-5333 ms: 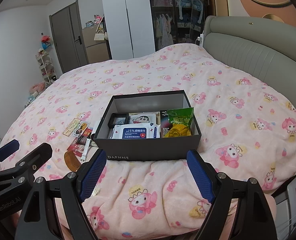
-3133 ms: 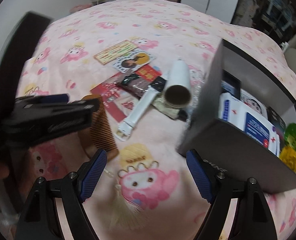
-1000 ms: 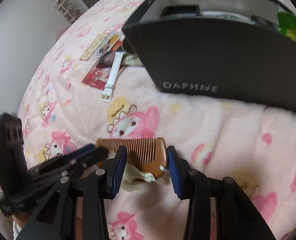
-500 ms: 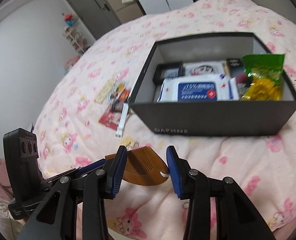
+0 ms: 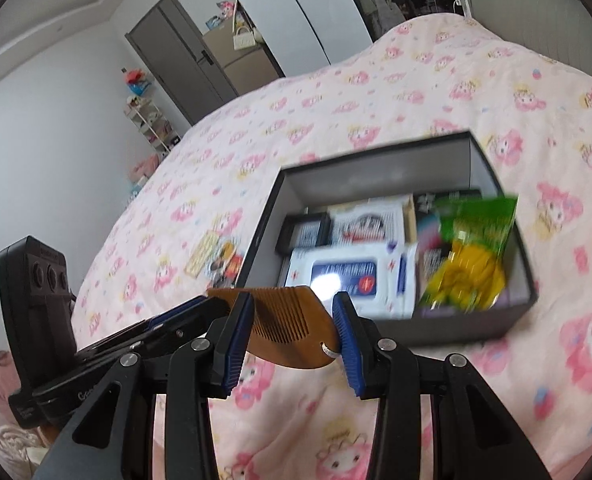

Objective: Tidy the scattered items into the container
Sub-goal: 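Carry the comb over the black box and lower it inside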

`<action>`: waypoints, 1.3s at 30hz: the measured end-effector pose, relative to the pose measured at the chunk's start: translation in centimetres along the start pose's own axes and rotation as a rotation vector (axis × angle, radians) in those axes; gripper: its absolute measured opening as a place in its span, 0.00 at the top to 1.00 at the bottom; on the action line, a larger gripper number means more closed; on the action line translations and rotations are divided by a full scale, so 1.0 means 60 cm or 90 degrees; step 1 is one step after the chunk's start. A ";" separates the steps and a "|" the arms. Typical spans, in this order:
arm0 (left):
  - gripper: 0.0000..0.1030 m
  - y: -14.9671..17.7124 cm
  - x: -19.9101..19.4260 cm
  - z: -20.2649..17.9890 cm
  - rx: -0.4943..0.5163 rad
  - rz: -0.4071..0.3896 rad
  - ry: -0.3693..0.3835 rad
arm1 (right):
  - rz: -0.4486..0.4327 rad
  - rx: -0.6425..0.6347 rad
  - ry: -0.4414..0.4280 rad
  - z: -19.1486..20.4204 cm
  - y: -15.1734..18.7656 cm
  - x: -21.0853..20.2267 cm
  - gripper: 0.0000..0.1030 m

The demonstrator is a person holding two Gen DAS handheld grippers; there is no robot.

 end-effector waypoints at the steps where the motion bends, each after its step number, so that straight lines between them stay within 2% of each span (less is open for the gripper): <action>1: 0.77 -0.013 0.006 -0.009 0.002 0.000 0.008 | -0.005 0.000 -0.004 -0.003 -0.016 -0.003 0.65; 3: 0.77 -0.034 0.019 -0.026 0.010 -0.005 0.013 | -0.011 -0.009 -0.017 -0.001 -0.044 0.002 0.67; 4: 0.77 -0.042 0.027 -0.031 0.018 -0.009 -0.002 | -0.013 -0.014 -0.023 0.000 -0.057 0.005 0.67; 5: 0.81 -0.049 0.037 -0.035 0.025 -0.013 -0.018 | -0.012 -0.020 -0.022 -0.001 -0.065 0.012 0.67; 8: 0.82 -0.051 0.076 -0.019 0.016 0.014 -0.054 | -0.002 -0.032 -0.002 -0.014 -0.076 0.040 0.72; 11: 0.82 -0.035 0.101 -0.001 0.010 0.049 -0.073 | 0.031 -0.009 0.063 -0.069 -0.059 0.069 0.72; 16: 0.81 0.000 0.121 0.021 0.018 0.083 -0.082 | 0.070 0.011 0.093 -0.116 -0.009 0.078 0.72; 22: 0.76 0.036 0.124 0.014 0.029 0.097 -0.067 | 0.081 0.017 0.105 -0.124 0.021 0.080 0.72; 29: 0.73 0.046 0.122 0.008 0.065 0.111 -0.087 | 0.083 -0.020 0.141 -0.115 0.027 0.074 0.72; 32: 0.70 0.047 0.120 0.007 0.076 0.115 -0.094 | 0.083 -0.019 0.152 -0.125 0.025 0.067 0.72; 39: 0.69 0.066 0.123 0.009 0.081 0.118 -0.104 | 0.084 -0.011 0.165 -0.133 0.042 0.066 0.71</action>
Point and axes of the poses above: each gripper's, at about its wrist camera, not at the fingertips, and x roughly the way its jaws point, z to its left, y to its underside, the point moved 8 cm from there along x, roughly the way its jaws point, and after that the axes turned 9 degrees about -y, right-handed, at the moved point
